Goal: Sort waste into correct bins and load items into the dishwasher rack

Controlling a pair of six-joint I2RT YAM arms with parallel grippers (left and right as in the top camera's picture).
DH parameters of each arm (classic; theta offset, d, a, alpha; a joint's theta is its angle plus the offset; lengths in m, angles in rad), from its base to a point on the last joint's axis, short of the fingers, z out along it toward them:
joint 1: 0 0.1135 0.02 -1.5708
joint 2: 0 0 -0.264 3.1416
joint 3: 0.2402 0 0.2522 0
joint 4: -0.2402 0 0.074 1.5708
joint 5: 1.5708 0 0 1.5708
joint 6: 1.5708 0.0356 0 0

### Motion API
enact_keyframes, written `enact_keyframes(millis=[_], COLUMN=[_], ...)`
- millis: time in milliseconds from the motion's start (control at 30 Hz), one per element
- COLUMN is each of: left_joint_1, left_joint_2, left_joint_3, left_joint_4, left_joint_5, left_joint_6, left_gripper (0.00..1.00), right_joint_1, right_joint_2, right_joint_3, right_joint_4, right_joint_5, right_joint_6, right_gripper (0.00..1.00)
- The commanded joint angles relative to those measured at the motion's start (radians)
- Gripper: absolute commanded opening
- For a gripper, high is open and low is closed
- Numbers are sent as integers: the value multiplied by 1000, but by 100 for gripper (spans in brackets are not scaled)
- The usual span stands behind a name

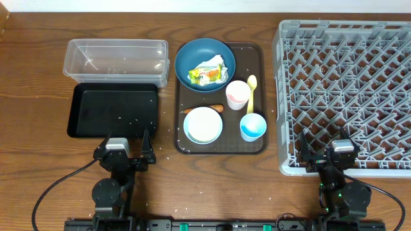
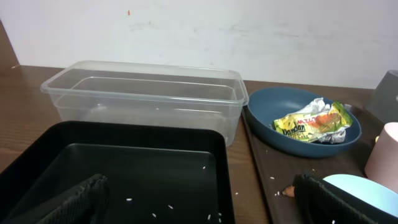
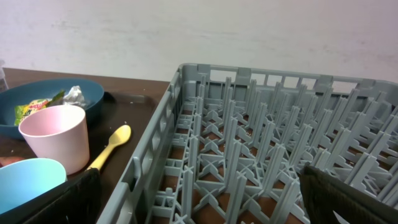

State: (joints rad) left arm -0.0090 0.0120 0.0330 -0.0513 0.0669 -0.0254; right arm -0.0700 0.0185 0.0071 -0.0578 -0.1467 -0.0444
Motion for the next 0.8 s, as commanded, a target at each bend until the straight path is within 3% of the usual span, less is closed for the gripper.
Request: enact_keyframes(millis=[0,133,333,567,767], left_joint_1=[-3,-3,-3,-3,-4], left_joint_2=[-7,-7,72,425,776], left_joint_3=[-29,-27,85,406,766], left_joint_4=[-11,37,64,1,-176], left_joint_5=[5,114,201,293,315], left_joint_6=[6,6,6,7,24], left_gripper=[97,97,97,97,97], right_joint_1=[-6,-6,-6,-6,-6], right_joint_2=[-3,-2,-1,19,162], right_joint_3=[-2,-2,0,117,301], right_joint_4=[-3,10,147,100,-40], right_joint_5=[-11,-19,-136,-176,-202], right_joint_6=[3,105,115,114,41], right_gripper=[99,99,99,99,99])
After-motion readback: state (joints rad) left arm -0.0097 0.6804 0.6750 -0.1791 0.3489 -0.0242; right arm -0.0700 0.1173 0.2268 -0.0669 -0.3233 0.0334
